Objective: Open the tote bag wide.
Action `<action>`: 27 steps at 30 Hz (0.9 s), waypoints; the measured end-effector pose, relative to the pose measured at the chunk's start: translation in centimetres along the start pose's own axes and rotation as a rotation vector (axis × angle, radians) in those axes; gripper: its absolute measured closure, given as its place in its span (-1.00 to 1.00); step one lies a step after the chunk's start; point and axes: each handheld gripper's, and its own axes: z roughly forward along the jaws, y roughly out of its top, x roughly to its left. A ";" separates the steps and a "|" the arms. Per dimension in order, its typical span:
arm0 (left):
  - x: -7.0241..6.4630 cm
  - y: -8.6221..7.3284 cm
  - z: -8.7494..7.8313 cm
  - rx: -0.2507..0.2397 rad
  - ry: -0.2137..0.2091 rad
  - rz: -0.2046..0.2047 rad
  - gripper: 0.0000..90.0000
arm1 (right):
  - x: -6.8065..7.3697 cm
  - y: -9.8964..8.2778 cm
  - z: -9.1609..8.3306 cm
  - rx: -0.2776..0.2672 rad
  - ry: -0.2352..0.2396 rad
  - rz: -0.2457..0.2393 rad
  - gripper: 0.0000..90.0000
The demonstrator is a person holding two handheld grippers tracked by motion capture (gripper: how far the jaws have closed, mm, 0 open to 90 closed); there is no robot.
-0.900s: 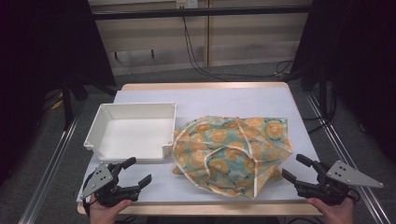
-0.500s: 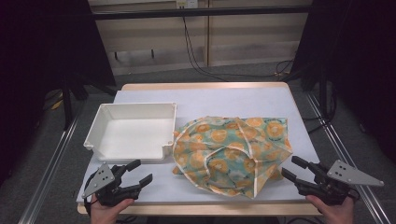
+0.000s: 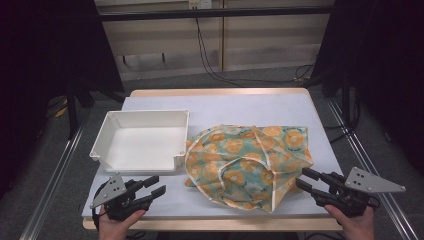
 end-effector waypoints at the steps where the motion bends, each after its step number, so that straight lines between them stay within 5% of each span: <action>1: -0.1 0.2 0.1 0.003 -0.011 0.007 0.41 | 0.1 0.2 0.2 0.004 0.004 -0.004 0.33; 6: -0.7 1.0 1.1 0.022 -0.047 0.033 0.54 | 0.6 1.4 1.2 0.023 0.043 -0.038 0.41; 14: -1.5 2.8 4.4 0.054 -0.138 0.077 0.56 | 1.3 3.7 6.1 0.121 0.149 -0.102 0.40; 20: -1.5 4.0 7.2 0.063 -0.202 0.073 0.62 | 1.1 4.8 8.8 0.154 0.173 -0.126 0.42; 27: -2.1 6.3 11.0 0.081 -0.252 0.117 0.67 | 0.3 5.3 11.2 0.200 0.178 -0.150 0.33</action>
